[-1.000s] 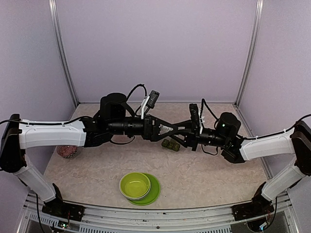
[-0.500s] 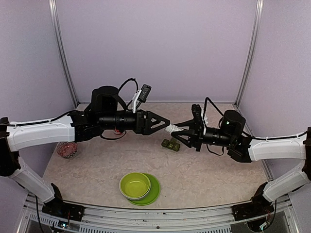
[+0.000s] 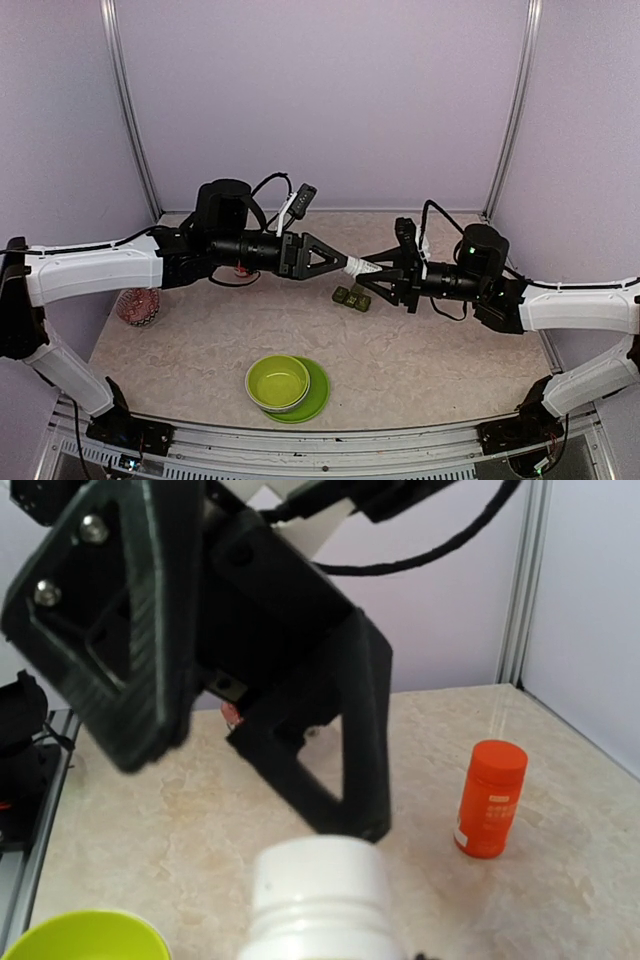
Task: Sort the pills into containers
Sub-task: Screw the lid of the pill bottle onto the pill bottle.
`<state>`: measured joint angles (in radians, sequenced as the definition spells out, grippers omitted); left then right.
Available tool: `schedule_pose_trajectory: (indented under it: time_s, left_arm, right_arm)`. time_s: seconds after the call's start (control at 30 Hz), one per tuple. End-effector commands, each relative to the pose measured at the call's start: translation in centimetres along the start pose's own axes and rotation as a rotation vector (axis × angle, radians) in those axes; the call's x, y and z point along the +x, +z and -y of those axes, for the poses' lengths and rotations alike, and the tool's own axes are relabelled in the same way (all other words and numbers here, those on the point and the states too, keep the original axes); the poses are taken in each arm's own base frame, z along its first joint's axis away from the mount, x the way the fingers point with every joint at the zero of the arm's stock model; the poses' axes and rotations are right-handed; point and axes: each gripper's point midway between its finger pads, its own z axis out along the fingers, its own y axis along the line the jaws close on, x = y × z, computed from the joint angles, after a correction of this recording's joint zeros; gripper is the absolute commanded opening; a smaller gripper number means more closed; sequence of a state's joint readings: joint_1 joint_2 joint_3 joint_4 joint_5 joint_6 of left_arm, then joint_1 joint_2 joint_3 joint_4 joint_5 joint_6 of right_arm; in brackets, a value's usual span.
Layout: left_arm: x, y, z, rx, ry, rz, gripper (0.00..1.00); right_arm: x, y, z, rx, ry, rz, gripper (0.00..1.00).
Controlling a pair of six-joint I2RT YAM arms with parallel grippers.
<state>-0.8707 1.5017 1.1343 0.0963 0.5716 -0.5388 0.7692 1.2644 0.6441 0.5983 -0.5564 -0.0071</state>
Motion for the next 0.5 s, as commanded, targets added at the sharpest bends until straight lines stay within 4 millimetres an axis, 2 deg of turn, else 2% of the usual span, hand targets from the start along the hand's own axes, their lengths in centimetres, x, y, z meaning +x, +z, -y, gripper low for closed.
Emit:
schedule_pose_trajectory:
  time_s: [0.0,0.17,0.3,0.47]
  left_arm:
    - [-0.4,0.9,0.9,0.074,-0.012,-0.015,0.65]
    - [-0.3,1.4,0.9,0.091,-0.021,-0.024,0.64]
    - [-0.2,1.9,0.8,0.099,-0.023,-0.034,0.55]
    - [-0.1,2.2,0.6,0.104,-0.025,-0.035,0.49]
  right_arm:
    - [-1.9,0.0,-0.3,-0.012,-0.038,0.027,0.17]
    - [-1.9,0.1,-0.3,-0.018,-0.040,0.025,0.17]
    - [-1.5,0.4,-0.3,-0.027,-0.034,0.015,0.17]
    - [-1.5,0.5,-0.3,-0.027,-0.037,0.010,0.17]
